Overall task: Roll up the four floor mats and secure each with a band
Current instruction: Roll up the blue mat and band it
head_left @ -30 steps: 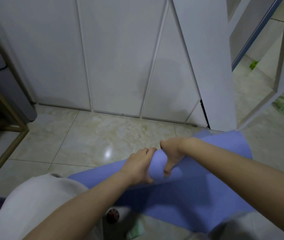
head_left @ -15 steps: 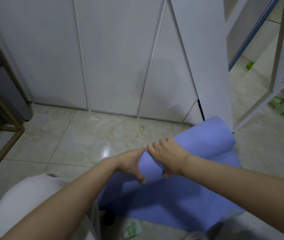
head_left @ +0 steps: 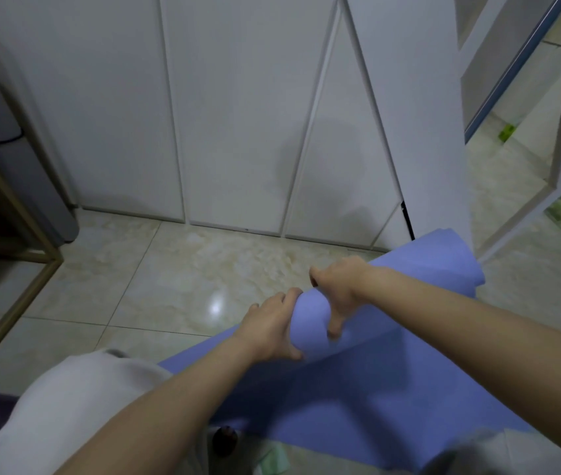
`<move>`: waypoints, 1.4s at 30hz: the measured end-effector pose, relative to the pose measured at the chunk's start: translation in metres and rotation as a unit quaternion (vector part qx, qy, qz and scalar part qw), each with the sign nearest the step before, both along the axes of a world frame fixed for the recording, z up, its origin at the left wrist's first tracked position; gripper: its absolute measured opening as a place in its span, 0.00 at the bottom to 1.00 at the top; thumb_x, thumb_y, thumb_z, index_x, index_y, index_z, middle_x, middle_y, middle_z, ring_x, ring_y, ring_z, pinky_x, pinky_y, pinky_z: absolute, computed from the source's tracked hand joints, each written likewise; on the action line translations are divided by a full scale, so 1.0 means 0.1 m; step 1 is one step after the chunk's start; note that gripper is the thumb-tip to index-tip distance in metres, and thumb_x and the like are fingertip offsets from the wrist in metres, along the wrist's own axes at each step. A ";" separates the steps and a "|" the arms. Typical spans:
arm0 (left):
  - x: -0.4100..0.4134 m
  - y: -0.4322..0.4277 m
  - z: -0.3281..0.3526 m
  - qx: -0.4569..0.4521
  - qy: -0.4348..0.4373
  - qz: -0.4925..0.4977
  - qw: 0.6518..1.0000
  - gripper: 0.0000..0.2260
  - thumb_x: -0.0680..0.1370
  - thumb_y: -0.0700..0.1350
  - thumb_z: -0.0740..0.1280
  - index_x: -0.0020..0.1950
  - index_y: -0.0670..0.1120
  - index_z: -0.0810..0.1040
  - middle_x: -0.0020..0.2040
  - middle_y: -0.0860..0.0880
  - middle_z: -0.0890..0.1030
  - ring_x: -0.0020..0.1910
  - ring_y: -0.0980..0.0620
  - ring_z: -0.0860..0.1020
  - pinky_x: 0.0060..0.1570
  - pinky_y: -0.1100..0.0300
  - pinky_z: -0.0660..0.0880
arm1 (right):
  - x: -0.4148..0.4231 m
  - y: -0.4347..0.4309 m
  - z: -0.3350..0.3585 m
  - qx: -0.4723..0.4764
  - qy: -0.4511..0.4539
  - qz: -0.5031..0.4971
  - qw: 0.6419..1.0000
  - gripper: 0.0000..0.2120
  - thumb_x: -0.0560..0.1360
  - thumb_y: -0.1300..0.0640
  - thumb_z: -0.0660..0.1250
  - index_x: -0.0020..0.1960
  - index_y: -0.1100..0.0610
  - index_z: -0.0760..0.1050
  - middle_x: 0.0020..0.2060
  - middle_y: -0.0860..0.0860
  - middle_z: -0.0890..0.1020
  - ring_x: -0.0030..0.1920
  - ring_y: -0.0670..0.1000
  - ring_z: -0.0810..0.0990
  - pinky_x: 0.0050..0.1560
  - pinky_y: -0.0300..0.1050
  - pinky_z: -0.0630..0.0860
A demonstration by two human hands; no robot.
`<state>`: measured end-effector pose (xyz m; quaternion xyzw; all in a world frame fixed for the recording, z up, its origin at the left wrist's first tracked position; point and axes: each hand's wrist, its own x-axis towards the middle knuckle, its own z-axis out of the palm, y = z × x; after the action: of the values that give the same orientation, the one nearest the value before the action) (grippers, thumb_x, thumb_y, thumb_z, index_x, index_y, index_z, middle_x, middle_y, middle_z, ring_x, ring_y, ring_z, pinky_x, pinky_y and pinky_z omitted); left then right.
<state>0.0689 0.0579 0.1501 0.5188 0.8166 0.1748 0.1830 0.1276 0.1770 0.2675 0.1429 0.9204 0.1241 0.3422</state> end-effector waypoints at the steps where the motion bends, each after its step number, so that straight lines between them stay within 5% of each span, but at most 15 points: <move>1: -0.01 0.01 0.03 0.011 0.009 -0.007 1.000 0.36 0.65 0.54 0.74 0.68 0.49 0.60 0.60 0.49 0.72 0.58 0.46 0.73 0.51 0.53 0.70 | 0.03 0.02 -0.02 0.006 0.016 0.017 1.000 0.39 0.62 0.39 0.75 0.63 0.55 0.62 0.46 0.50 0.78 0.43 0.54 0.75 0.42 0.45 0.67; 6: -0.15 0.11 0.19 0.064 0.075 -0.006 0.995 0.32 0.69 0.49 0.71 0.70 0.49 0.62 0.59 0.47 0.73 0.56 0.45 0.73 0.48 0.56 0.68 | 0.24 0.06 -0.05 0.090 0.143 0.133 0.977 0.35 0.63 0.45 0.74 0.64 0.54 0.63 0.54 0.52 0.75 0.51 0.55 0.77 0.44 0.46 0.66; 11: -0.35 0.21 0.38 0.078 0.187 0.001 0.979 0.32 0.70 0.47 0.71 0.72 0.50 0.62 0.60 0.47 0.73 0.59 0.44 0.72 0.56 0.53 0.67 | 0.25 0.10 0.01 0.091 0.251 0.100 0.959 0.32 0.65 0.51 0.73 0.64 0.54 0.61 0.56 0.53 0.75 0.53 0.56 0.77 0.44 0.48 0.62; 15: -0.55 0.33 0.65 0.174 0.276 0.000 0.945 0.35 0.56 0.41 0.77 0.59 0.51 0.66 0.45 0.45 0.79 0.43 0.41 0.79 0.44 0.48 0.74 | 0.22 0.14 0.16 0.104 0.345 0.066 0.931 0.34 0.65 0.51 0.73 0.66 0.54 0.63 0.58 0.52 0.75 0.56 0.56 0.75 0.52 0.50 0.65; 19: -0.74 0.40 1.08 0.279 0.396 0.016 0.875 0.31 0.56 0.39 0.76 0.56 0.49 0.69 0.43 0.45 0.79 0.40 0.43 0.79 0.49 0.42 0.74 | 0.14 0.27 0.27 0.140 0.509 0.055 0.847 0.40 0.45 0.53 0.80 0.56 0.57 0.75 0.45 0.54 0.81 0.41 0.57 0.80 0.44 0.50 0.74; 24: -0.96 0.31 1.44 0.349 0.488 0.035 0.799 0.19 0.65 0.38 0.68 0.54 0.48 0.71 0.45 0.45 0.80 0.41 0.44 0.79 0.52 0.42 0.72 | -0.03 0.24 0.38 0.124 0.629 0.087 0.763 0.38 0.48 0.58 0.75 0.58 0.56 0.68 0.47 0.54 0.81 0.41 0.58 0.80 0.45 0.50 0.76; 30: -0.95 -0.07 1.17 0.251 0.455 0.048 0.853 0.36 0.52 0.41 0.78 0.57 0.50 0.69 0.46 0.46 0.79 0.43 0.44 0.79 0.49 0.43 0.72 | -0.14 0.09 0.17 0.048 0.579 0.109 0.806 0.42 0.44 0.53 0.79 0.56 0.55 0.70 0.44 0.52 0.81 0.41 0.56 0.80 0.43 0.48 0.76; 36: -0.81 -0.25 0.79 0.167 0.391 0.064 0.903 0.39 0.48 0.45 0.79 0.56 0.53 0.69 0.43 0.50 0.80 0.40 0.47 0.79 0.41 0.48 0.73 | -0.09 0.03 -0.10 -0.022 0.458 0.099 0.883 0.38 0.47 0.53 0.77 0.56 0.57 0.75 0.47 0.52 0.81 0.44 0.57 0.80 0.44 0.51 0.75; 39: -0.76 -0.25 0.69 0.117 0.359 0.050 0.924 0.36 0.53 0.48 0.79 0.59 0.54 0.70 0.47 0.51 0.80 0.47 0.47 0.79 0.45 0.48 0.71 | -0.02 -0.04 -0.21 0.010 0.419 0.083 0.904 0.38 0.53 0.52 0.76 0.62 0.57 0.72 0.52 0.53 0.79 0.49 0.57 0.78 0.51 0.53 0.72; 42: -0.67 -0.21 0.71 0.074 0.297 0.047 0.951 0.31 0.64 0.49 0.74 0.66 0.54 0.69 0.57 0.51 0.77 0.58 0.47 0.74 0.54 0.49 0.64 | 0.06 -0.18 -0.38 0.088 0.425 0.071 0.898 0.48 0.44 0.52 0.80 0.61 0.62 0.69 0.48 0.57 0.80 0.47 0.57 0.80 0.50 0.55 0.77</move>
<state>0.0019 0.0368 0.2211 0.5204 0.8422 0.0808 -0.1155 0.1339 0.1594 0.2300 0.1454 0.9713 0.1556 -0.1057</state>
